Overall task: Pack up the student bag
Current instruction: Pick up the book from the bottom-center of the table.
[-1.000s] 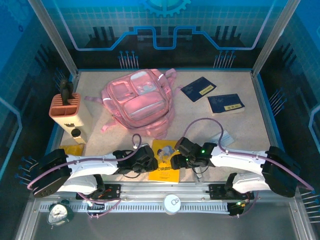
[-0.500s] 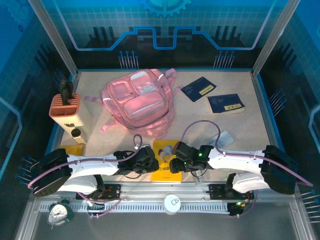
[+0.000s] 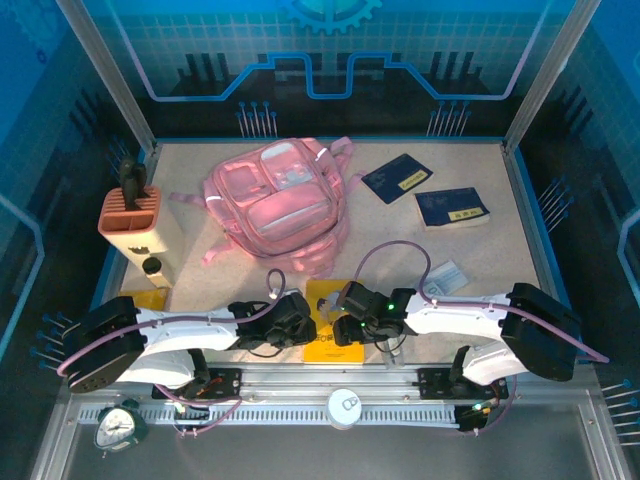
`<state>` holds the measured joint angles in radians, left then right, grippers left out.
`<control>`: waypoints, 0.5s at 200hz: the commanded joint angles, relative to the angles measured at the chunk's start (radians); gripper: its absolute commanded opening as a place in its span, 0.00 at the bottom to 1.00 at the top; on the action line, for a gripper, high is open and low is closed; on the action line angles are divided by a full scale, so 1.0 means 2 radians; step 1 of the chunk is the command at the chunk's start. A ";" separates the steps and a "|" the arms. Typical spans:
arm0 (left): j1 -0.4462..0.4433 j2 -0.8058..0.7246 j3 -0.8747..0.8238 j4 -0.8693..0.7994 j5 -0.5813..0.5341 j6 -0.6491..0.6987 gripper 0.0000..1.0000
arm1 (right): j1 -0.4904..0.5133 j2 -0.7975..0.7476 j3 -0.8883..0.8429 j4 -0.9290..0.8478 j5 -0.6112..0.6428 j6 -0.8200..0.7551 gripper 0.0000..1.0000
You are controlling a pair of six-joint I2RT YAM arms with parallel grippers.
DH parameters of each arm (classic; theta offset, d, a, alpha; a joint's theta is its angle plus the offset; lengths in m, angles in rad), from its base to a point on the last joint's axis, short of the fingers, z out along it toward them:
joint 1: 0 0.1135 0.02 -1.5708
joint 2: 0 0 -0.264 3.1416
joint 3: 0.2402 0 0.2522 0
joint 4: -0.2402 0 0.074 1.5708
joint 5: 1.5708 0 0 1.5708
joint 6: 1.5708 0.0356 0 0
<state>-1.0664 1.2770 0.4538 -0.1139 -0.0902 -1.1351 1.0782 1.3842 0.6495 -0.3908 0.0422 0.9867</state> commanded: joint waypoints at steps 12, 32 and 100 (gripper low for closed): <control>-0.004 0.028 0.015 0.020 0.015 0.004 0.29 | -0.012 -0.020 0.000 0.035 -0.034 -0.008 0.63; -0.004 0.034 0.019 0.015 0.013 0.006 0.29 | -0.015 -0.033 -0.008 0.040 -0.040 -0.011 0.61; -0.003 0.043 0.030 0.002 0.011 0.008 0.27 | -0.037 -0.071 -0.037 0.069 -0.075 -0.010 0.50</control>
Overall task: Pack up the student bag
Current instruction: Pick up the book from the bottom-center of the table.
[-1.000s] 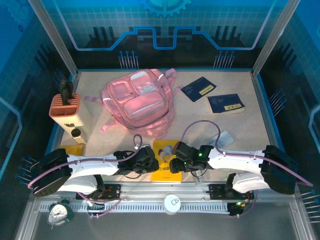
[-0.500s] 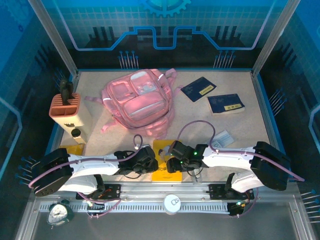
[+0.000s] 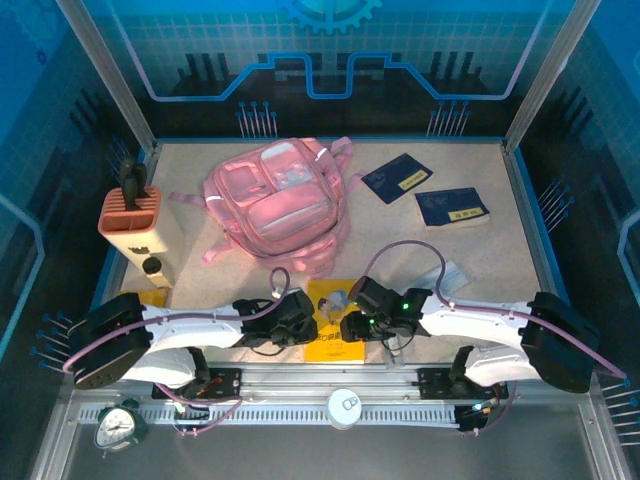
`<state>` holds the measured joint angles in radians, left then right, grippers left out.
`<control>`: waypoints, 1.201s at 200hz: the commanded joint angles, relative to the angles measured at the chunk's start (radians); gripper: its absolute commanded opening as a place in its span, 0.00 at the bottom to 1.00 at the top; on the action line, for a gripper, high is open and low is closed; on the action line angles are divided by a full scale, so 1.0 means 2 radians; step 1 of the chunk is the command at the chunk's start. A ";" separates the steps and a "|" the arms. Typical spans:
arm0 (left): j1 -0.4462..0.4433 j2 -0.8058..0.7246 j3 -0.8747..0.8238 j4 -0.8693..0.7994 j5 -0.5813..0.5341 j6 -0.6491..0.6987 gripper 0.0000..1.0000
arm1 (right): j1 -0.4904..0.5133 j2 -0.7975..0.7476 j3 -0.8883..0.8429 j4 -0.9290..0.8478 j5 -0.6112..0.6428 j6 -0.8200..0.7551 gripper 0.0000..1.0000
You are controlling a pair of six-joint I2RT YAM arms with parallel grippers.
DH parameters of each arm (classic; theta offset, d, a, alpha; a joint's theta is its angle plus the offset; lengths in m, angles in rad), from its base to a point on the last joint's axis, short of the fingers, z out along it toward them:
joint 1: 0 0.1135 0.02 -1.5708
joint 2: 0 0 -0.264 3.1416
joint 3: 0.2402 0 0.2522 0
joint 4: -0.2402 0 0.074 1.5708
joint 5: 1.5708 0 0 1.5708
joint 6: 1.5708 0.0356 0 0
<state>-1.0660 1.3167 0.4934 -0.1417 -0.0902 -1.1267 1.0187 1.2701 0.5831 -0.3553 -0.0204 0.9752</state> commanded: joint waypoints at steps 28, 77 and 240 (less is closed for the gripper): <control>-0.003 0.020 -0.001 0.039 0.018 -0.008 0.24 | -0.011 -0.021 -0.008 0.057 -0.044 -0.010 0.41; -0.003 0.018 -0.005 0.039 0.009 -0.014 0.24 | -0.023 -0.043 -0.029 0.075 -0.061 -0.008 0.27; 0.078 -0.195 0.028 -0.089 0.005 0.055 0.67 | -0.110 -0.202 0.016 -0.024 -0.088 -0.071 0.00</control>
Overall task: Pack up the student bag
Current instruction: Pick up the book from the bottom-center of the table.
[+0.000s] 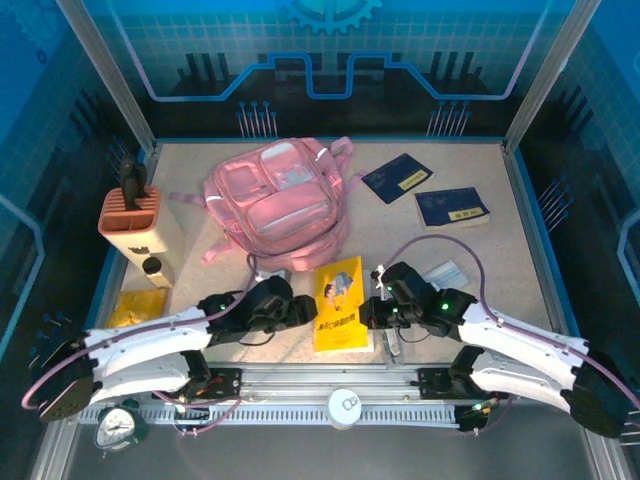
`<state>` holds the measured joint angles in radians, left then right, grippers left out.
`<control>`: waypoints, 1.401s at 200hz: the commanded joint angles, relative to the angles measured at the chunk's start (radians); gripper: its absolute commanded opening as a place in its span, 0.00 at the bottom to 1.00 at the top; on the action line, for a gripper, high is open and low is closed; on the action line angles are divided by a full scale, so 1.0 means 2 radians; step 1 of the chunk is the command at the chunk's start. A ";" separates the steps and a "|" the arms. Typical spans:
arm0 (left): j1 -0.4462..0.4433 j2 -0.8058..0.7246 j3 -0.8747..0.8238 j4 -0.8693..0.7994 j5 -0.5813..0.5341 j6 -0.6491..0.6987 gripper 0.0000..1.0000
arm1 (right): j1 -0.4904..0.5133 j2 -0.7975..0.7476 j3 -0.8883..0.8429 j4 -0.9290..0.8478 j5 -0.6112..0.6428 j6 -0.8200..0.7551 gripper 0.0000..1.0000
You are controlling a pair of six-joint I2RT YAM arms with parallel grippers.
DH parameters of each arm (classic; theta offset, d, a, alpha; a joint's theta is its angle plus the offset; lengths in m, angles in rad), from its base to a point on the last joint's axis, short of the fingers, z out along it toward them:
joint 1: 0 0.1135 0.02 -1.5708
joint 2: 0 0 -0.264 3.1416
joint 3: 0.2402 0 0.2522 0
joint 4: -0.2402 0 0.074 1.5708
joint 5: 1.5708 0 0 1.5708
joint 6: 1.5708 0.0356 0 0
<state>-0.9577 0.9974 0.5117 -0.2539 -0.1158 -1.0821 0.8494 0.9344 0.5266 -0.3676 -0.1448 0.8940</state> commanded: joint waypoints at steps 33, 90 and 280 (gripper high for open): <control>0.085 -0.053 0.057 -0.038 0.069 0.075 0.71 | -0.073 -0.060 0.079 -0.039 -0.074 -0.044 0.00; 0.179 -0.029 0.081 0.067 0.181 0.090 0.80 | -0.130 -0.033 0.157 -0.020 -0.153 -0.047 0.00; 0.236 0.063 0.057 0.361 0.313 0.013 0.25 | -0.220 0.062 0.160 0.099 -0.255 -0.024 0.00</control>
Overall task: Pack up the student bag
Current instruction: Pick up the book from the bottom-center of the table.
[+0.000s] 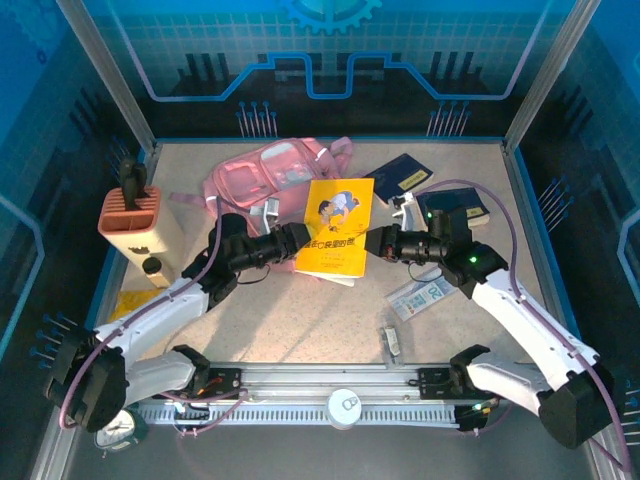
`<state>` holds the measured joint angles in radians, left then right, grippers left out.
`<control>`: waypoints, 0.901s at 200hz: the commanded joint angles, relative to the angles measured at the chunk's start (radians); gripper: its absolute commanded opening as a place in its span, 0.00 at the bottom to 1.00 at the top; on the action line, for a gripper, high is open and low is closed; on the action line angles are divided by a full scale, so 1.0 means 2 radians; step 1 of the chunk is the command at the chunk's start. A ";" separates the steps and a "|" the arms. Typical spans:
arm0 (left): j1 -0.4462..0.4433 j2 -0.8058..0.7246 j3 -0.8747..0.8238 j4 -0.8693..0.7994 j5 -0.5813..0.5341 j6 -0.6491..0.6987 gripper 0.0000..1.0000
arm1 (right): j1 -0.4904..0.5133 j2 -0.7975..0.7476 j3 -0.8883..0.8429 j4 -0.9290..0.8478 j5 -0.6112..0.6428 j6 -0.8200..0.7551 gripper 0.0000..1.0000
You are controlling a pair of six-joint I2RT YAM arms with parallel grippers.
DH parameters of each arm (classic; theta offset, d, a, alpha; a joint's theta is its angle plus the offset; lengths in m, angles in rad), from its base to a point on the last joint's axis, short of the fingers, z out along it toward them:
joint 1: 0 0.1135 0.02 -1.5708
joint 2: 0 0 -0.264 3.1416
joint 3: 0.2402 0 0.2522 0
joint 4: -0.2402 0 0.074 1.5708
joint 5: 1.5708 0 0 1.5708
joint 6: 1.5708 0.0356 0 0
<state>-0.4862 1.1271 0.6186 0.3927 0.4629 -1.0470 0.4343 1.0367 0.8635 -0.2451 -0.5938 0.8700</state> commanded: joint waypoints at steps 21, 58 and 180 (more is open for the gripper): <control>0.000 -0.007 0.010 0.030 0.020 -0.002 0.12 | -0.018 0.012 -0.014 0.043 -0.036 -0.012 0.04; 0.000 -0.019 0.013 0.034 -0.004 -0.016 0.02 | -0.025 0.008 -0.019 0.022 -0.034 -0.016 0.47; -0.007 -0.013 0.012 0.141 -0.045 -0.063 0.00 | 0.005 0.042 -0.041 0.171 -0.093 0.110 1.00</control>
<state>-0.4942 1.1046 0.6189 0.5404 0.3885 -1.1584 0.4236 1.1149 0.7849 -0.0624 -0.7105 1.0008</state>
